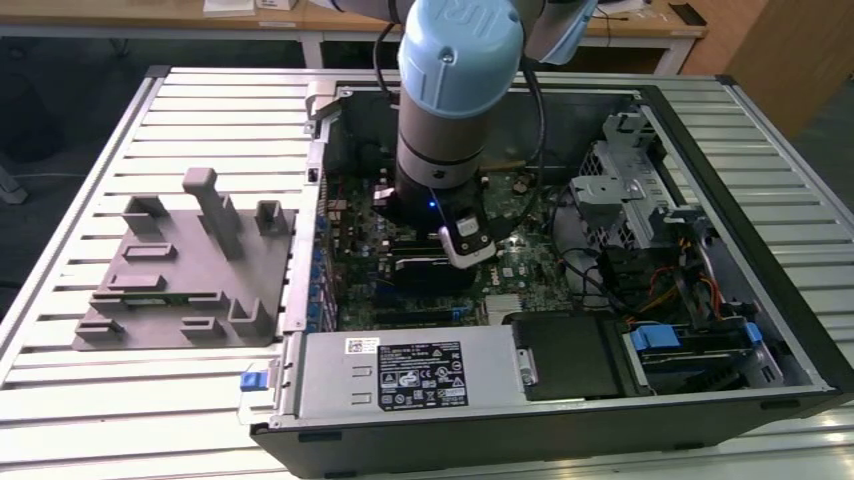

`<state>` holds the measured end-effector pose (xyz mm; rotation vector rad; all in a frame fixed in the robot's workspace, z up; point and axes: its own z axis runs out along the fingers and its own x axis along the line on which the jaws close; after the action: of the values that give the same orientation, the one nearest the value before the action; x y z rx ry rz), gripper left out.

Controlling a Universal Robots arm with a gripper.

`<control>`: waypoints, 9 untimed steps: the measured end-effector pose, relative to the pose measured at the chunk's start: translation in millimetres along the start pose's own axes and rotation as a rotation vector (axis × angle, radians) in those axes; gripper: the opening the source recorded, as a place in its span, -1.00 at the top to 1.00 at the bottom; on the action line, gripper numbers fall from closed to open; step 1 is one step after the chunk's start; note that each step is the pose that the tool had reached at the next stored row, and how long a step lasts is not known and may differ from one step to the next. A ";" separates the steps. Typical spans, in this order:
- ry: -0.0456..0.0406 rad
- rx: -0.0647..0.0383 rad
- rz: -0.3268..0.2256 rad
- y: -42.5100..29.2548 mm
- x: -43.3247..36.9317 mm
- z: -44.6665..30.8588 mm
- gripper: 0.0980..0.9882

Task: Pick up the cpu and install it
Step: 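Install the second cpu locking lever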

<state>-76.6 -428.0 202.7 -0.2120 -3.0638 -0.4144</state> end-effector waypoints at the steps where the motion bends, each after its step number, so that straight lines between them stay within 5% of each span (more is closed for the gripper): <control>1: 0.0003 -0.002 0.000 -0.1 0.0 0.2 0.98; 9: 0.0026 -0.025 -0.002 -1.4 1.9 3.4 0.98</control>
<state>-78.7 -428.2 199.2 -0.2094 -3.0579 -0.4527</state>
